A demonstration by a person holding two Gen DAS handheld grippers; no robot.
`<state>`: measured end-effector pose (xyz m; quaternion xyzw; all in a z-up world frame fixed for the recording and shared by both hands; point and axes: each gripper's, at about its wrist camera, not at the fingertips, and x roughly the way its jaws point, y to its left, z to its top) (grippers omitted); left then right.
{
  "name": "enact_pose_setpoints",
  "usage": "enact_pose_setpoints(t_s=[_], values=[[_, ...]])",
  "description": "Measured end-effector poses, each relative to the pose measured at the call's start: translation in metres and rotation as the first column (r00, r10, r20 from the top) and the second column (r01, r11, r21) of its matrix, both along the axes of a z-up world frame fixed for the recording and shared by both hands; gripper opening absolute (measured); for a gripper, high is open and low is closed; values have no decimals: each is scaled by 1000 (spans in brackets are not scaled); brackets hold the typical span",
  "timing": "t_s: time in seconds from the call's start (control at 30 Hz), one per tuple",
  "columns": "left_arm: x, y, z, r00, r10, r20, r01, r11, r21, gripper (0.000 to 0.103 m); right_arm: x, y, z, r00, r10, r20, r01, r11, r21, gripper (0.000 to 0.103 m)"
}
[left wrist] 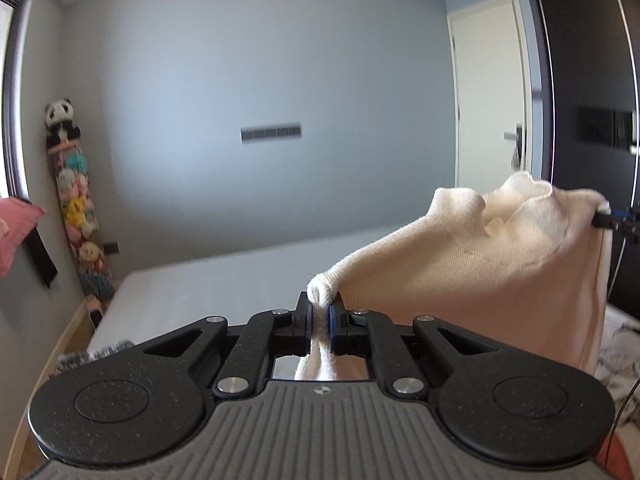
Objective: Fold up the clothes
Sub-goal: 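Lift the sweater up with both grippers, holding it spread between them, then lower the sweater flat onto the bed and open both grippers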
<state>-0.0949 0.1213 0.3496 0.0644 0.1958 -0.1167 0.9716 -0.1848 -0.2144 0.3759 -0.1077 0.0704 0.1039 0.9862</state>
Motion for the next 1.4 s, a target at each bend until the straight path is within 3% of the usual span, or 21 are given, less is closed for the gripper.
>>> enact_pose_setpoints(t_s=[0.23, 0.67, 0.77, 0.93, 1.07, 1.2, 1.3, 1.37, 1.4], values=[[93, -10, -75, 990, 32, -137, -22, 997, 76, 9, 80, 18, -61, 986, -24, -165, 22, 1000, -15, 10], [272, -16, -194, 956, 122, -268, -84, 985, 150, 9, 307, 24, -175, 918, -90, -385, 79, 996, -44, 10], [312, -17, -230, 938, 131, -320, -82, 984, 161, 9, 353, 22, -215, 890, -106, -443, 94, 994, -50, 10], [369, -15, -301, 889, 142, -435, -80, 984, 159, 9, 416, 27, -288, 831, -132, -540, 108, 991, -76, 10], [394, -9, -349, 853, 148, -500, -84, 985, 149, 9, 442, 26, -344, 781, -135, -610, 109, 991, -80, 10], [400, -1, -378, 842, 147, -518, -85, 986, 141, 10, 449, 22, -382, 751, -133, -647, 101, 991, -86, 10], [399, 4, -388, 841, 154, -519, -99, 986, 131, 20, 446, 10, -401, 732, -123, -670, 104, 992, -68, 12], [397, 8, -390, 844, 170, -509, -114, 984, 140, 29, 451, 13, -407, 723, -125, -680, 123, 991, -52, 21], [396, 9, -391, 847, 179, -501, -122, 982, 145, 34, 458, 19, -409, 721, -132, -681, 139, 989, -44, 33]])
